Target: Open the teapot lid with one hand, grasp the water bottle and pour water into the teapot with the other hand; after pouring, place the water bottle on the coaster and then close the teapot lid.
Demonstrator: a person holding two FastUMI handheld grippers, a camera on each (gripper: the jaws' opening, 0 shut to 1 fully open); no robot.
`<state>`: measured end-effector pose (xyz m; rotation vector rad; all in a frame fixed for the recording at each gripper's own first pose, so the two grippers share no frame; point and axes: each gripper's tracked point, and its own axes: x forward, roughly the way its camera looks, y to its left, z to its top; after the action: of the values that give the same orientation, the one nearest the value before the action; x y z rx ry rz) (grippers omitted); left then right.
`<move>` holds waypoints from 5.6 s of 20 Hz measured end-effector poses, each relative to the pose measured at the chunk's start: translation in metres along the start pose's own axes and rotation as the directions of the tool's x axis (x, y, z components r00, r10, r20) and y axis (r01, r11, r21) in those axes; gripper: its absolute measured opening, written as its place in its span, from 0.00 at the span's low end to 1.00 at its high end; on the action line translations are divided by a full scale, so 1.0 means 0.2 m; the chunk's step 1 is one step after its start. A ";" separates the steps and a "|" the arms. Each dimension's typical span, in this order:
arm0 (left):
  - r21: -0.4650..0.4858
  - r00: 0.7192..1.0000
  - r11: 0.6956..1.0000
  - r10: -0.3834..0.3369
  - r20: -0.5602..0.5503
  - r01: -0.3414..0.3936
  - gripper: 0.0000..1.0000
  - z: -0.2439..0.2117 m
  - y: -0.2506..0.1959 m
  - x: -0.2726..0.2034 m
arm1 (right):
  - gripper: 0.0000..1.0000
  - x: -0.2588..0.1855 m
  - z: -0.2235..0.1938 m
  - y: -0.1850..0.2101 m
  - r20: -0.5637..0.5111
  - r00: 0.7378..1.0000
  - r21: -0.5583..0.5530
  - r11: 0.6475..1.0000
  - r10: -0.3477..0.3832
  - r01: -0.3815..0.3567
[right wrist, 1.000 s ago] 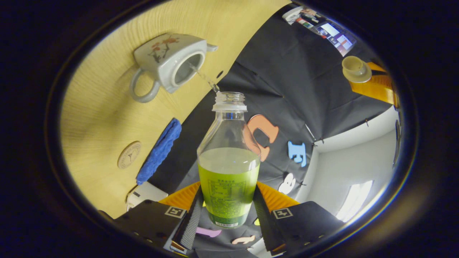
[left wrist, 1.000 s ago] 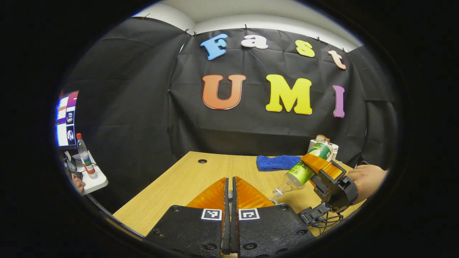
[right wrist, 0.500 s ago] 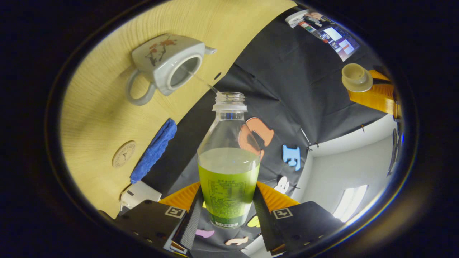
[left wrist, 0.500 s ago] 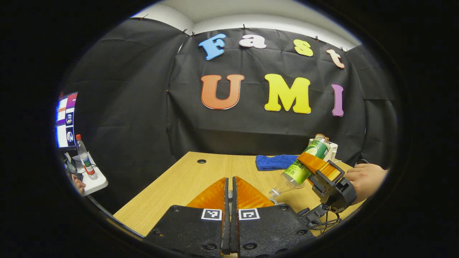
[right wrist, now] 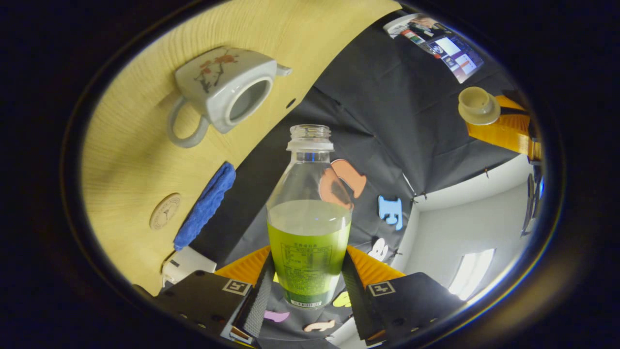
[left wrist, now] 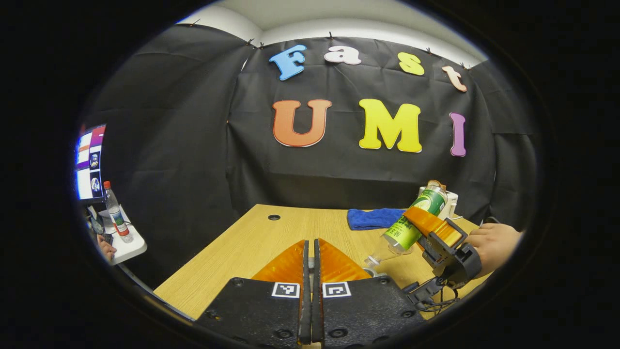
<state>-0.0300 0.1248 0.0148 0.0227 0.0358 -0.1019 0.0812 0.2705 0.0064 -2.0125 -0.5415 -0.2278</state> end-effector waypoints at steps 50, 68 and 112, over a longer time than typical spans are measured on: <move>0.037 0.997 0.999 -0.007 -0.074 0.010 0.03 -0.17 -0.13 0.17 | 0.75 0.37 -0.16 0.95 0.228 0.797 0.824 -0.547 0.560 0.149; -0.090 0.990 0.988 -0.133 -0.056 0.128 0.04 -0.25 -0.34 0.34 | 0.87 0.04 -0.36 0.68 0.182 0.850 0.836 -0.533 0.494 0.131; 0.041 0.995 0.999 0.023 -0.093 -0.019 0.20 -0.47 -0.58 0.50 | 0.94 -0.71 -0.94 0.46 0.008 0.918 0.872 -0.452 0.396 0.188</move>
<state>0.0549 0.0013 -0.0846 0.0677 0.1275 -0.0803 0.0117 0.0304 -0.0280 0.0069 -0.0329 0.1035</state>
